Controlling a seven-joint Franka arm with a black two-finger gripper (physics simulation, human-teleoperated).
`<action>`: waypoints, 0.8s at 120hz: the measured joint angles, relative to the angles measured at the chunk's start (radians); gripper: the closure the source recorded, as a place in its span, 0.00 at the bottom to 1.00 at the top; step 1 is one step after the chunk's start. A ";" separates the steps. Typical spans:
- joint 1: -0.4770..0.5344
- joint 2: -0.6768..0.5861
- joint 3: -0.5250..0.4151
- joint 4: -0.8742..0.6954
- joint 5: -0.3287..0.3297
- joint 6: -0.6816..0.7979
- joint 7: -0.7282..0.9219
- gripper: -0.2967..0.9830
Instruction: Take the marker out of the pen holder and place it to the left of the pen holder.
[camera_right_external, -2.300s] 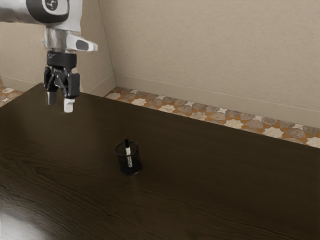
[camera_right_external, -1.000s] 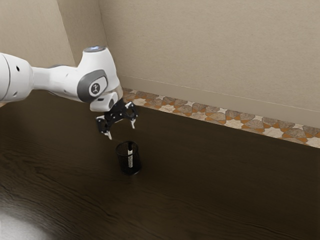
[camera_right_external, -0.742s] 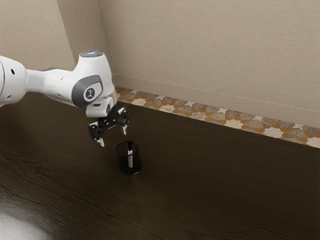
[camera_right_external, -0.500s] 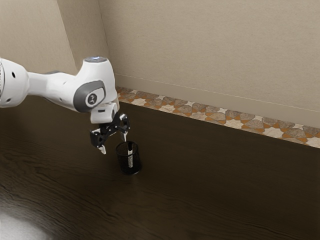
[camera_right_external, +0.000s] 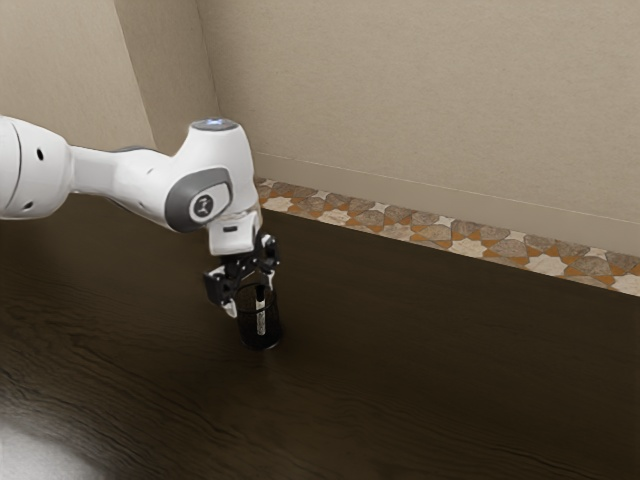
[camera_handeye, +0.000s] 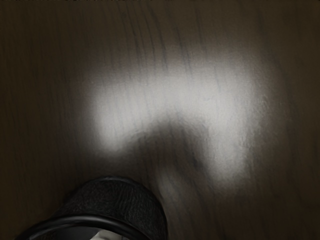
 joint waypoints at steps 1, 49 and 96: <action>0.000 0.000 0.000 0.000 0.000 0.000 -0.002 0.28; -0.012 0.008 -0.004 0.003 0.001 0.009 -0.057 0.40; -0.015 0.027 -0.018 0.025 0.027 0.014 -0.086 0.43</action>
